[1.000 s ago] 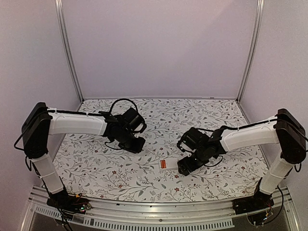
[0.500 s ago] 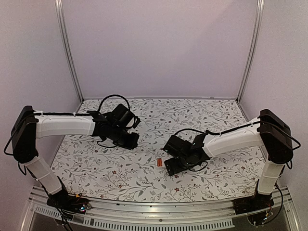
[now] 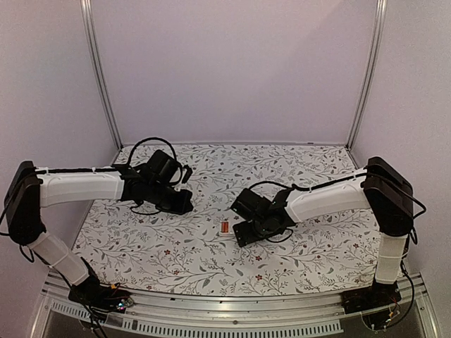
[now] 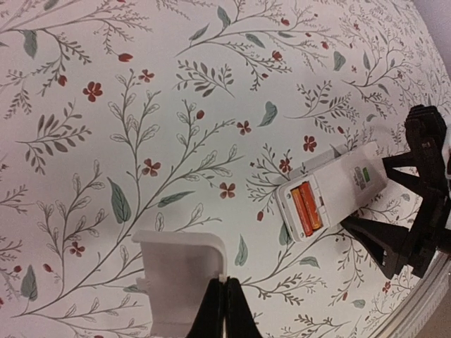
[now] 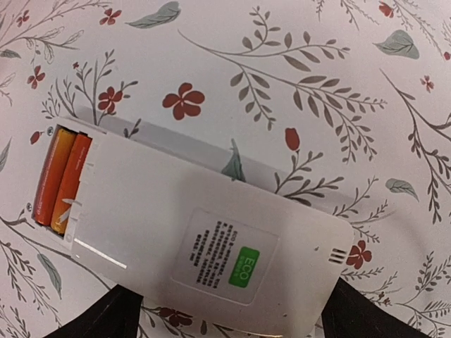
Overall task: Load the batteries into the remote control
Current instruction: Move the remote control without the battery cover to the center of the board, then pass from the left arm to the right
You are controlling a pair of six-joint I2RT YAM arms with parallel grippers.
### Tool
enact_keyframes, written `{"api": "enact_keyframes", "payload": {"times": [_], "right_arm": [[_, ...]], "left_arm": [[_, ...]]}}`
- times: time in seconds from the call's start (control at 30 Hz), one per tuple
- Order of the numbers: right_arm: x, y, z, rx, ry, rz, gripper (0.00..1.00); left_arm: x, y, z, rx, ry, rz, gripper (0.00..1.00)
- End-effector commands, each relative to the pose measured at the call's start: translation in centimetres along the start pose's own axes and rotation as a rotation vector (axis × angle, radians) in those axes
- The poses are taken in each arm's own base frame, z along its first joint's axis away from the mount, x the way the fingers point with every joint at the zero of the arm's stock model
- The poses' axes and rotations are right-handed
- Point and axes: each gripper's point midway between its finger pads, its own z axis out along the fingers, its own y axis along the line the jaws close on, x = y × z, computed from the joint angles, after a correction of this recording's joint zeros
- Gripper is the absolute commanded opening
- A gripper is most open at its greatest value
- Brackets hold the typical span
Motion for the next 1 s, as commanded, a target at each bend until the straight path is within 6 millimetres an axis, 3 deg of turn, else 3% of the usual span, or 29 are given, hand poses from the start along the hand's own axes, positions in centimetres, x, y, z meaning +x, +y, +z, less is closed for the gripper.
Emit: {"api": "enact_keyframes", "payload": {"times": [0.0,0.13,0.27,0.43,0.57,0.7,0.83,0.97], "right_arm": [[1.1,0.0,2.6,-0.03,0.074,-0.003,0.89],[0.5,1.1,2.4,-0.076,0.064,0.004,0.91],[-0.5,1.0,0.2,-0.101,0.026,-0.01,0.95],[-3.8,-0.1,-6.1,-0.144,-0.125,-0.045,0.99],[-7.3,-2.2,-12.1,-0.142,-0.375,-0.085,0.99],[-9.6,-3.0,-15.9,-0.192,-0.506,-0.122,0.99],[-10.9,-0.7,-18.8,-0.335,-0.579,-0.215,0.99],[-10.0,3.6,-22.4,-0.584,-0.612,-0.434,0.99]], "left_arm": [[-1.4,-0.2,-0.7,0.056,-0.05,-0.014,0.0],[-2.2,-0.4,-0.9,0.091,-0.067,-0.025,0.0],[-3.5,-1.8,-2.1,0.162,-0.118,0.003,0.0],[-5.1,-5.0,-5.5,0.334,-0.22,0.061,0.0],[-6.5,-7.9,-9.6,0.493,-0.337,0.131,0.0],[-7.5,-10.4,-13.9,0.634,-0.444,0.22,0.0],[-6.7,-13.2,-18.0,0.817,-0.502,0.352,0.0],[-4.1,-15.7,-21.8,1.026,-0.492,0.549,0.0]]}}
